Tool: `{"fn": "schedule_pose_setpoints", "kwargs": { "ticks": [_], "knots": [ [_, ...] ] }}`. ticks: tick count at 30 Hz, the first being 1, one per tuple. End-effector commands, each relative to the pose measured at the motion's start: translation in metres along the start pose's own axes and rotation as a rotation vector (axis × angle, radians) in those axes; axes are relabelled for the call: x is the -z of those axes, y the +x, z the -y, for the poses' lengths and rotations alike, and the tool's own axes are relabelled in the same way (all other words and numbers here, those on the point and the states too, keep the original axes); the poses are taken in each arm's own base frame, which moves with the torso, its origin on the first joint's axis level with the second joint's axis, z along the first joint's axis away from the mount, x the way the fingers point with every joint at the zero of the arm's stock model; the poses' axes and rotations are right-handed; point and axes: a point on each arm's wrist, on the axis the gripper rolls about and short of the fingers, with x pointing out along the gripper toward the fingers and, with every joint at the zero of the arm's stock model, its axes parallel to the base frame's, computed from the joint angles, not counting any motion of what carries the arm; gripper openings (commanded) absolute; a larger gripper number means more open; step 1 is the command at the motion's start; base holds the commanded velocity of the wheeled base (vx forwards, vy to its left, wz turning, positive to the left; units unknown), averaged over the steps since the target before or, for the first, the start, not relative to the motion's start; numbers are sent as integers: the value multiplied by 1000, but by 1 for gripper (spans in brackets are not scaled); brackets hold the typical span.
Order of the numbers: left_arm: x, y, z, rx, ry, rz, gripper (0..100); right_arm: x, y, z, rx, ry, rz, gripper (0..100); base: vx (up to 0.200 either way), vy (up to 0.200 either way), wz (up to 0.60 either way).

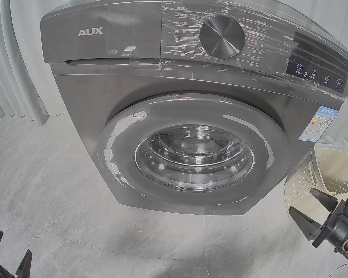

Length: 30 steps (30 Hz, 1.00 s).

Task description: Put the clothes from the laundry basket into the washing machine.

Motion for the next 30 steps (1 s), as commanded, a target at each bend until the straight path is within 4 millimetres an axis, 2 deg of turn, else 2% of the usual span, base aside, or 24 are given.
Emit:
{"fn": "schedule_pose_setpoints", "kwargs": {
  "ticks": [1,5,8,12,15,18,23,25,30],
  "knots": [
    [5,0,0,0,-1,-7,100,17,-103,5,250,-28,165,100,0,0,0],
    [5,0,0,0,-1,-7,100,35,-132,-3,334,-43,168,100,0,0,0],
    [5,0,0,0,-1,-6,100,46,-141,-7,381,-47,179,100,0,0,0],
    [5,0,0,0,-3,-7,100,51,-141,-9,422,-56,184,100,0,0,0],
    [5,0,0,0,-4,-7,100,67,-141,-8,441,-76,176,100,0,0,0],
    [5,0,0,0,-4,-7,100,72,-140,-7,464,-59,126,100,0,0,0],
    [5,1,0,0,-4,-9,100,74,-141,-5,518,-66,107,100,0,0,0],
    [5,1,0,-2,-4,-9,100,81,-140,-5,514,-47,38,100,0,0,0],
    [5,1,0,-2,-7,-9,100,80,-141,-5,506,-73,33,100,0,0,0]
  ]
}}
